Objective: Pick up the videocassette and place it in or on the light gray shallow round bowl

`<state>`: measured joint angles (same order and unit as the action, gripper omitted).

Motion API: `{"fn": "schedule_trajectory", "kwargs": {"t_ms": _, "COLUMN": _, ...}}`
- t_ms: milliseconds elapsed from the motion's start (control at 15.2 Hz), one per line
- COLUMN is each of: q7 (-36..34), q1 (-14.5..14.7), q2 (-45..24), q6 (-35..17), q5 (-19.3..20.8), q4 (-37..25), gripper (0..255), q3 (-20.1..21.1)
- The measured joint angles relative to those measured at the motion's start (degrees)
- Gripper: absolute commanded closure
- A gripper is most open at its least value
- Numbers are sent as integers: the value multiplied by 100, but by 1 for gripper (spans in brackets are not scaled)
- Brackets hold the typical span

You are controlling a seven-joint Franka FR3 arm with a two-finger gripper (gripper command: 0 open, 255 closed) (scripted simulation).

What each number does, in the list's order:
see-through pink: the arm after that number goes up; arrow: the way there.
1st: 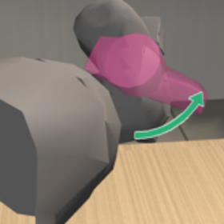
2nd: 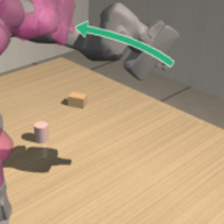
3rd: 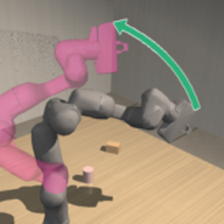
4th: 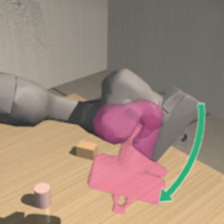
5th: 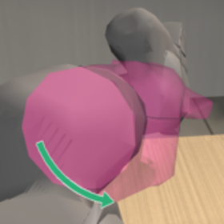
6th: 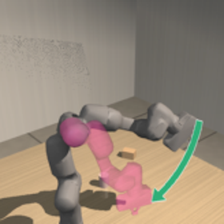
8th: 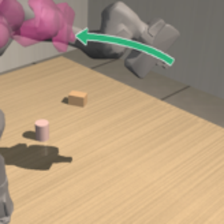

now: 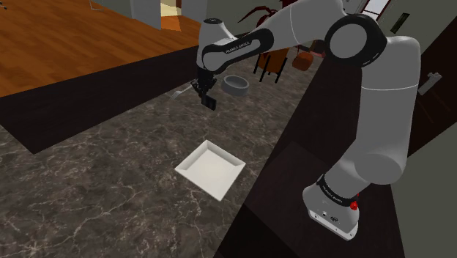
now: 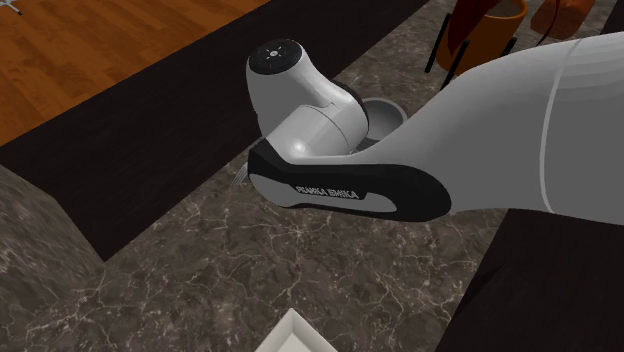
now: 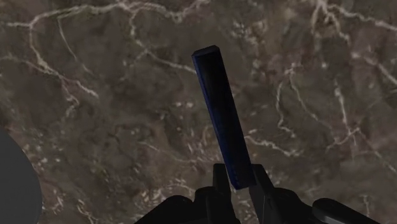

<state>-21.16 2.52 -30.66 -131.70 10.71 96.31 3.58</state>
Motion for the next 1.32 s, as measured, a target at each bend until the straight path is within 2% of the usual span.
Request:
{"fn": "schedule_trajectory", "kwargs": {"t_ms": 396, "q7": 15, "q1": -6, "q2": 52, "q6": 58, "q5": -11, "q4": -7, "gripper": 255, "q3": 6}}
{"fn": "schedule_trajectory", "kwargs": {"t_ms": 1320, "q7": 164, "q1": -29, "q2": 537, "q6": 897, "q5": -123, "q4": -371, "gripper": 255, "q3": 58}}
